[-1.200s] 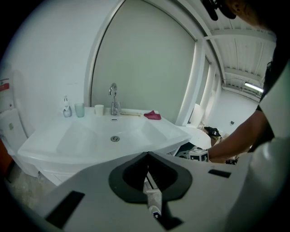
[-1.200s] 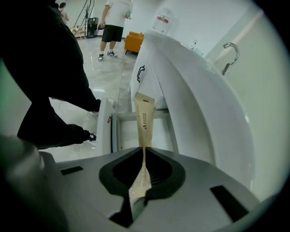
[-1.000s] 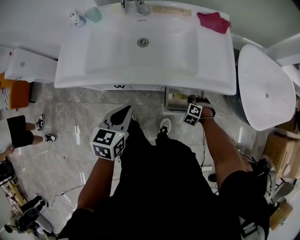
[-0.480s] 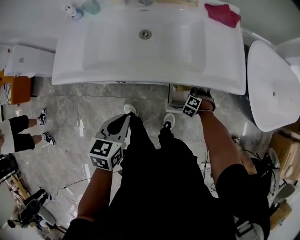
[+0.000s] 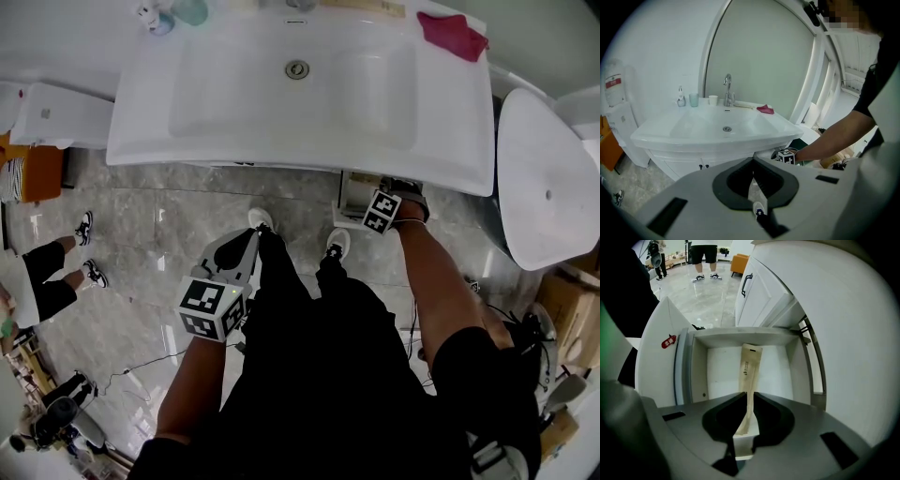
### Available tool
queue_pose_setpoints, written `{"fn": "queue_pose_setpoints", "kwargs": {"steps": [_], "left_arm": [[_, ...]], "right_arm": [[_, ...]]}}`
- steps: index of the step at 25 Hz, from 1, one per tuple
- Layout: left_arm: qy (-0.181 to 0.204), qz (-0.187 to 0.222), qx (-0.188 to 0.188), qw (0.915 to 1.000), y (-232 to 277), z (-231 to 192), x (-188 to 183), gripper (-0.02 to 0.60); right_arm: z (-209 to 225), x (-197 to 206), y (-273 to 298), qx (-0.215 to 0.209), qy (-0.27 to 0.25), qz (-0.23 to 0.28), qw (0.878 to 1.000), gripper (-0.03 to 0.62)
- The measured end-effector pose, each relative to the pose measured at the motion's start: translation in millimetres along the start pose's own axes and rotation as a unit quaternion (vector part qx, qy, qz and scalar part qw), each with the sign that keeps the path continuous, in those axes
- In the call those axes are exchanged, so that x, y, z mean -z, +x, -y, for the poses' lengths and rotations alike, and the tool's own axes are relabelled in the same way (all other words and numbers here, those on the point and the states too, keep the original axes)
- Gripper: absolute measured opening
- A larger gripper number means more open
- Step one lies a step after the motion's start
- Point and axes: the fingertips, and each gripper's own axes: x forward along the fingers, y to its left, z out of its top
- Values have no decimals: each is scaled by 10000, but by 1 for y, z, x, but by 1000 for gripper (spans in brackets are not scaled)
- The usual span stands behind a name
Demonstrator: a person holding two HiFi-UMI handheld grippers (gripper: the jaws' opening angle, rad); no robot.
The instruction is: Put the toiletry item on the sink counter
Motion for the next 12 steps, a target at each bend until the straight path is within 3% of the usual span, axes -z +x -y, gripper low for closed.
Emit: {"fn": "queue_pose_setpoints", "kwargs": {"steps": [6,9,12], "left_arm": [[84,125,74,9999,1,1,-12,5],[99,219,81,9997,-1,0,-21,5],[140,353,113,9992,1,3,-34,5]], "right_arm": [[-2,7,-17,-8,317,45,9995,21],[-4,3,-39,-84,861,293,9958,21],[0,-2,-74,-206,1645,730,9835,21]]}}
